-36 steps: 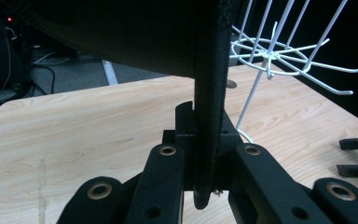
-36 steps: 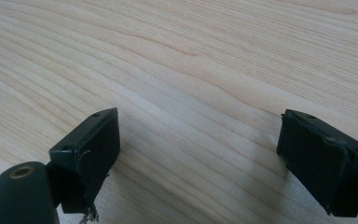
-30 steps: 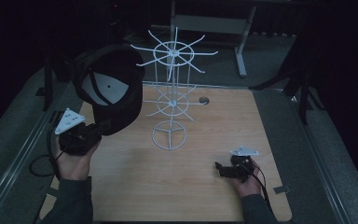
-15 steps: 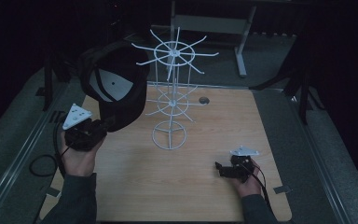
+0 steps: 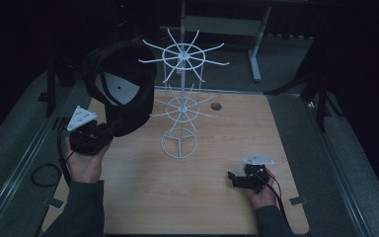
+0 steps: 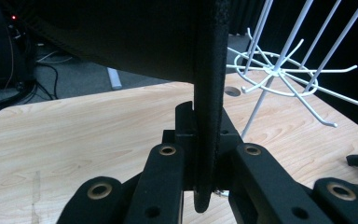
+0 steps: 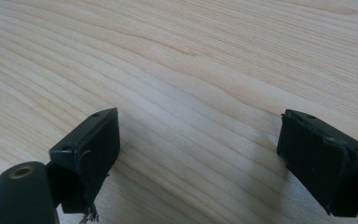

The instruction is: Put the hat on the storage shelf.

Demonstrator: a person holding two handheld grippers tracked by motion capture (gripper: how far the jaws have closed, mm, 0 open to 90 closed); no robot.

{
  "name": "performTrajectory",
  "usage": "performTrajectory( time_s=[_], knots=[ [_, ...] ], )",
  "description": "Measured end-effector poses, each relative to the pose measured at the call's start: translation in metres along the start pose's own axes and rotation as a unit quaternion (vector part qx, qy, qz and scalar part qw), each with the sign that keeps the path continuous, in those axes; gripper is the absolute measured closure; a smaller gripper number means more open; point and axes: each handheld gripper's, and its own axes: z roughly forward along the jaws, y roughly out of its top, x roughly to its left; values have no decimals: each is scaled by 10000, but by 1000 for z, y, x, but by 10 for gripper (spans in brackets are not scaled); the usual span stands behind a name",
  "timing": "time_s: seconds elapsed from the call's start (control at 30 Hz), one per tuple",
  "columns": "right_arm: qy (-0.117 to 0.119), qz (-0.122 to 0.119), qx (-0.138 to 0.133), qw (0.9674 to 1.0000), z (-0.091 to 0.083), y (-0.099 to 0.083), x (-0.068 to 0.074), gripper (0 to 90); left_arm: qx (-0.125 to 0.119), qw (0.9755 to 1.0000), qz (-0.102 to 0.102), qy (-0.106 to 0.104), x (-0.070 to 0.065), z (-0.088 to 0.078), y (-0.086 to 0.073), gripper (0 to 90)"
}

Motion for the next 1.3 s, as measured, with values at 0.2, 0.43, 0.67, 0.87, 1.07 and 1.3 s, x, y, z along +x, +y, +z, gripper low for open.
performTrajectory(
  time_s=[0.2,0.43,0.67,0.87,1.07,1.3],
  knots=[
    [-1,0,2,10000,0,0,0,130,-23,10000,-46,-46,-2,-1,0,860],
    [-4,2,0,10000,0,0,0,130,-61,9998,-165,-41,1,-2,5,859],
    [-3,4,-5,10000,0,0,0,130,-105,9999,-44,6,0,-4,14,859],
    [-3,3,-5,10000,0,0,0,130,-174,9996,201,134,-7,-3,16,861],
    [-4,3,-5,10000,0,0,0,130,-99,9983,518,258,-12,0,13,862],
    [-2,1,-3,10000,0,0,0,130,-83,9973,713,183,-13,4,7,863]
  ],
)
